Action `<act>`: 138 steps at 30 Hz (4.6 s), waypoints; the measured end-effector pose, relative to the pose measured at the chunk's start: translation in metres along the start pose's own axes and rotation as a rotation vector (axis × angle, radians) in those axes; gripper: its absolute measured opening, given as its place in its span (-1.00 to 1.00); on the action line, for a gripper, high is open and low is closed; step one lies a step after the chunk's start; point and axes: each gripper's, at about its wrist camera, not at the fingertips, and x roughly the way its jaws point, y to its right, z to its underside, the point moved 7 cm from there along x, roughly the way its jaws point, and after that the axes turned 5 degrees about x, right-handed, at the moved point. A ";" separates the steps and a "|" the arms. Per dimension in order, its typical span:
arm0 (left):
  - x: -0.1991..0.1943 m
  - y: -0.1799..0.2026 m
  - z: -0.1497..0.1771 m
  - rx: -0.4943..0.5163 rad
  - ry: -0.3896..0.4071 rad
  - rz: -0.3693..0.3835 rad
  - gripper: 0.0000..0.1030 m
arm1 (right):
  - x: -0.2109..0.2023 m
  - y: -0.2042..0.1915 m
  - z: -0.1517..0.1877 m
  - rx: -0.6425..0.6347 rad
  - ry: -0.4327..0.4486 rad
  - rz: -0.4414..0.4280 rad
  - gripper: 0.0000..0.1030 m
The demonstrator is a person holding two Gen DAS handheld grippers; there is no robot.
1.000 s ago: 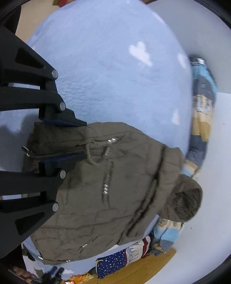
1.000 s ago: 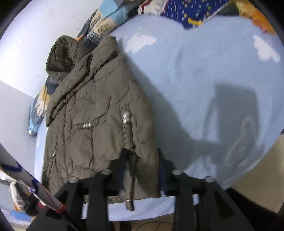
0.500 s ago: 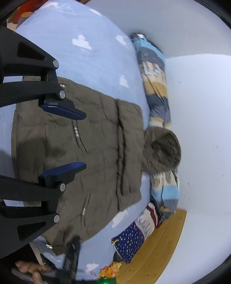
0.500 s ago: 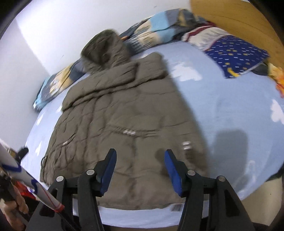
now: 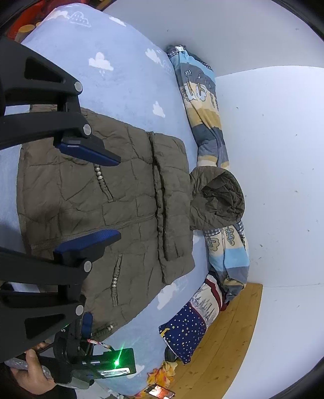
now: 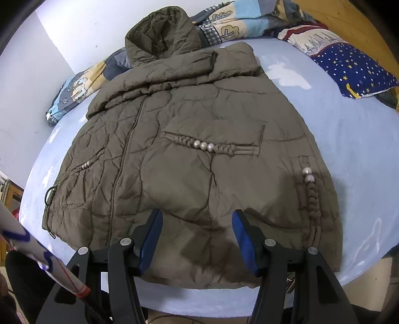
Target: Fold large clothes
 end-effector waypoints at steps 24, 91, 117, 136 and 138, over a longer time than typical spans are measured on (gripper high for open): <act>-0.210 0.076 -0.147 -0.032 0.068 0.309 0.47 | -0.027 0.024 0.007 0.094 0.071 -0.042 0.35; 0.238 -0.129 -0.071 -0.249 -0.128 -0.007 0.65 | 0.049 -0.141 -0.501 -0.056 0.174 0.023 0.26; 0.260 -0.123 -0.056 -0.266 -0.193 0.023 0.65 | 0.131 -0.132 -0.553 -0.115 0.329 0.113 -0.86; 0.245 -0.131 -0.074 -0.413 -0.133 0.143 0.64 | 0.033 -0.130 -0.376 -0.166 0.293 0.013 -0.87; 0.243 -0.135 -0.075 -0.415 -0.123 0.134 0.64 | 0.038 -0.123 -0.351 -0.179 0.279 0.027 -0.87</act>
